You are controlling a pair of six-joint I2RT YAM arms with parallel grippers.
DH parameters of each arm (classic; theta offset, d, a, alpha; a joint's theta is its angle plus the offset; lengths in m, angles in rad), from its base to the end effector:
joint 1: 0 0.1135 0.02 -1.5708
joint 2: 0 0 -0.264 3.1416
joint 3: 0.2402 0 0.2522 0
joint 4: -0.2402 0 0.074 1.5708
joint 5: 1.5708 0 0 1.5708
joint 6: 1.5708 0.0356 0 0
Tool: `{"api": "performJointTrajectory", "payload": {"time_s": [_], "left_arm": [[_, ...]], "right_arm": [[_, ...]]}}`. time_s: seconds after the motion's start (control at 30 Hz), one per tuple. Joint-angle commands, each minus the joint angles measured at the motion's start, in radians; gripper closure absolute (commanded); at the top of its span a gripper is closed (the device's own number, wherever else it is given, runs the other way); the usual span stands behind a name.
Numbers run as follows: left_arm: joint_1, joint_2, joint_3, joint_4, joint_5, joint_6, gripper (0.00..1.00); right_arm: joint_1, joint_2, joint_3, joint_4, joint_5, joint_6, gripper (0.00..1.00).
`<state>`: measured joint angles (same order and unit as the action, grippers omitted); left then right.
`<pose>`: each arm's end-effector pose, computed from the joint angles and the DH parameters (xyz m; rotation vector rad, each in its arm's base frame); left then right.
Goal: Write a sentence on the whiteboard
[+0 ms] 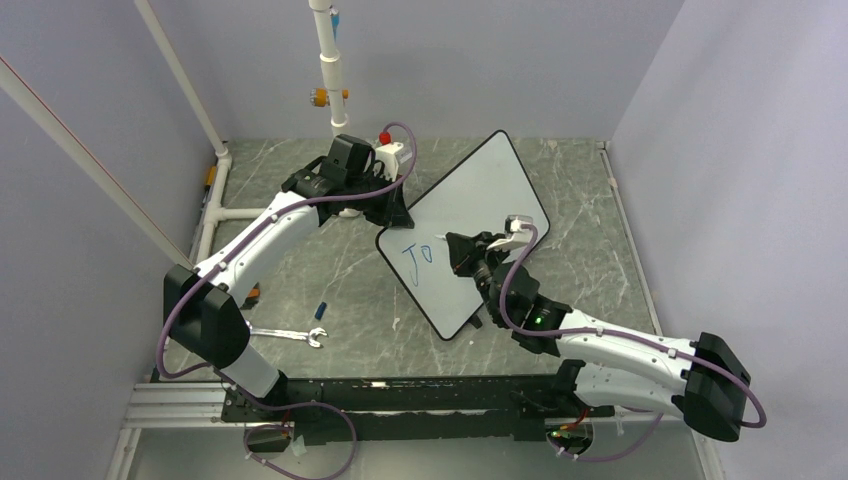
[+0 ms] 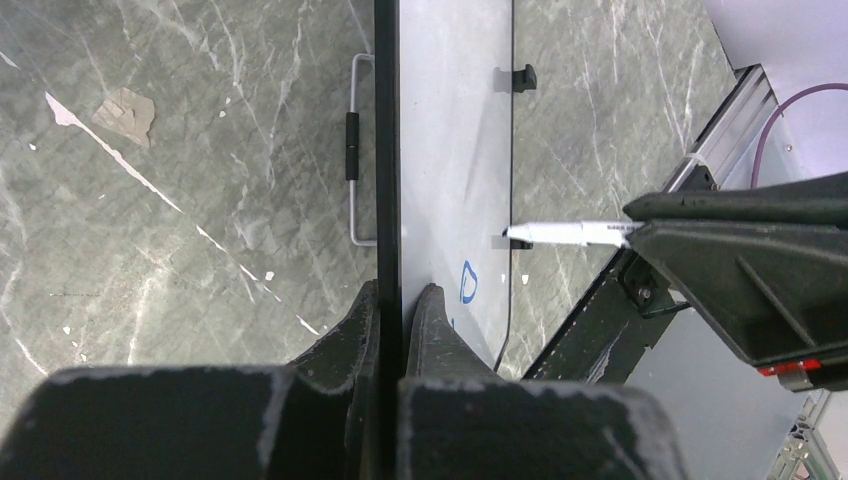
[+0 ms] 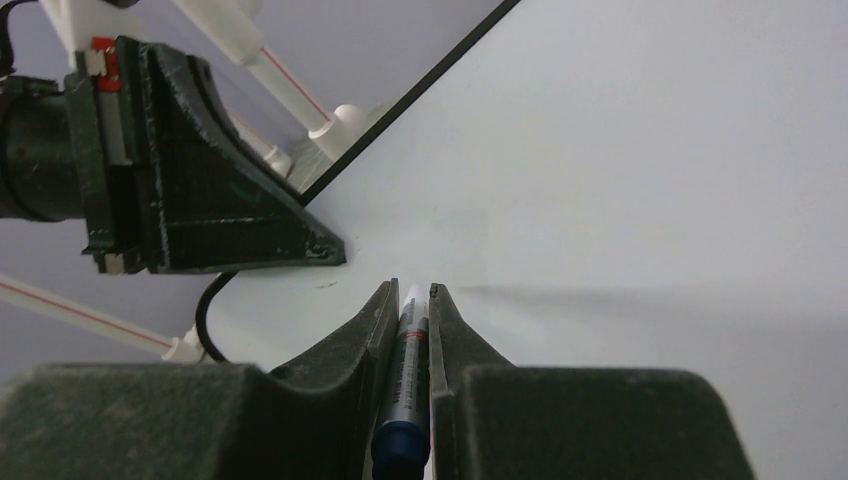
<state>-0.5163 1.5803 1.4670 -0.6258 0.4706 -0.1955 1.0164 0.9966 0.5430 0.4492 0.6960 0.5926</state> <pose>0.2971 -0.1872 0.3382 0.6258 2.2981 -0.8967 0.1375 0.1788 0.2813 0.2175 1.6048 0.7094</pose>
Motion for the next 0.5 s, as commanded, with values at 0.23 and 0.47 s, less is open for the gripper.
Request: {"api": "performJointTrajectory", "payload": {"time_s": [0.23,0.47], "left_arm": [[0.025,0.012,-0.017,-0.016,-0.293,0.231,1.00],[0.024,0.010,-0.019,-0.015,-0.295,0.232,1.00]], "right_arm": [[-0.063,0.057,0.040,0.043,-0.086,-0.019,1.00],[-0.074,0.081,0.040,0.039,-0.104,-0.001,1.00]]}}
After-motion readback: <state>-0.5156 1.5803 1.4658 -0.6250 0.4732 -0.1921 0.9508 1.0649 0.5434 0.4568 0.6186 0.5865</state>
